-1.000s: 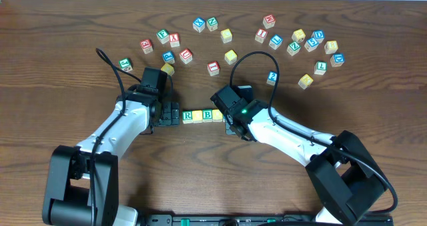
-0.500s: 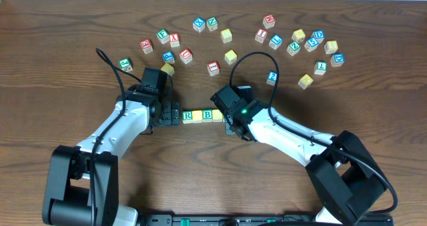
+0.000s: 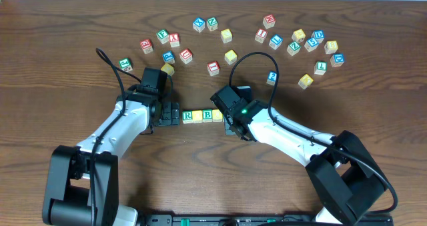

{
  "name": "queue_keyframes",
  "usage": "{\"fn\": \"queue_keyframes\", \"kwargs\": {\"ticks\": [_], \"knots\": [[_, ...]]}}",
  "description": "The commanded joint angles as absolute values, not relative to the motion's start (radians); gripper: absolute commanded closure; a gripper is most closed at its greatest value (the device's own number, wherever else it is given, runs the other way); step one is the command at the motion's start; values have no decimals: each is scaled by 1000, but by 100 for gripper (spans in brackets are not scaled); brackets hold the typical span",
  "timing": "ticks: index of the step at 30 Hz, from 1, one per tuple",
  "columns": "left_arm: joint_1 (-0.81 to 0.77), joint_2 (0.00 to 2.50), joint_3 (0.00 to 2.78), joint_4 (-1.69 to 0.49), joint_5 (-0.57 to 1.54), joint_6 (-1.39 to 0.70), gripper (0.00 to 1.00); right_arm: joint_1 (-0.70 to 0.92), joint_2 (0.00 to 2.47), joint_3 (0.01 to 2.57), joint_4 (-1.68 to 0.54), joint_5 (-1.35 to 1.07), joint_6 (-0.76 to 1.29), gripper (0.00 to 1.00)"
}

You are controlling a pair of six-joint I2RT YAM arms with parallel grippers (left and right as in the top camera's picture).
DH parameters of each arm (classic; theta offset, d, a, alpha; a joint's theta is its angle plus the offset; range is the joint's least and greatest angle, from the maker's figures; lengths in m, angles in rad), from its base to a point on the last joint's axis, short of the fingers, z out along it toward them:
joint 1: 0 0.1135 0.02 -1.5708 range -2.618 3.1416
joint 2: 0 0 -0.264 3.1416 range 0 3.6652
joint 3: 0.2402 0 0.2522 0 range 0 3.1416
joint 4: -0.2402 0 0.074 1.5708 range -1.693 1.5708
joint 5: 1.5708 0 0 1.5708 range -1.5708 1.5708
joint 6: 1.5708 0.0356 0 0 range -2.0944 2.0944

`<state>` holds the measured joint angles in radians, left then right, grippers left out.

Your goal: Spell out ROBOT

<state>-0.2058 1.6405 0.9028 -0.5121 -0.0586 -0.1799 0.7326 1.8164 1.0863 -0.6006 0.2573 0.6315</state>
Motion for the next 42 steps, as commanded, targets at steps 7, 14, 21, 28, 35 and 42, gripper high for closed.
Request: {"fn": "queue_keyframes", "kwargs": {"ticks": [7,14,21,28,35,42], "knots": [[-209,1648,894,-514,-60,-181,1,741,1792,1084,-594,255,619,67],[-209,1648,894,-514,-60,-182,1,741,1792,1083,-594,255,619,66],[-209,1648,894,-514,-60,-181,1,741,1791,1083,-590,247,612,67],[-209,1648,894,-514,-60,-181,1,741,1792,1084,-590,248,612,66],[-209,1648,894,-514,-60,-182,1,740,1792,1083,-595,270,613,67],[-209,1648,894,-515,-60,-181,1,738,1792,1083,-601,321,628,66]]}}
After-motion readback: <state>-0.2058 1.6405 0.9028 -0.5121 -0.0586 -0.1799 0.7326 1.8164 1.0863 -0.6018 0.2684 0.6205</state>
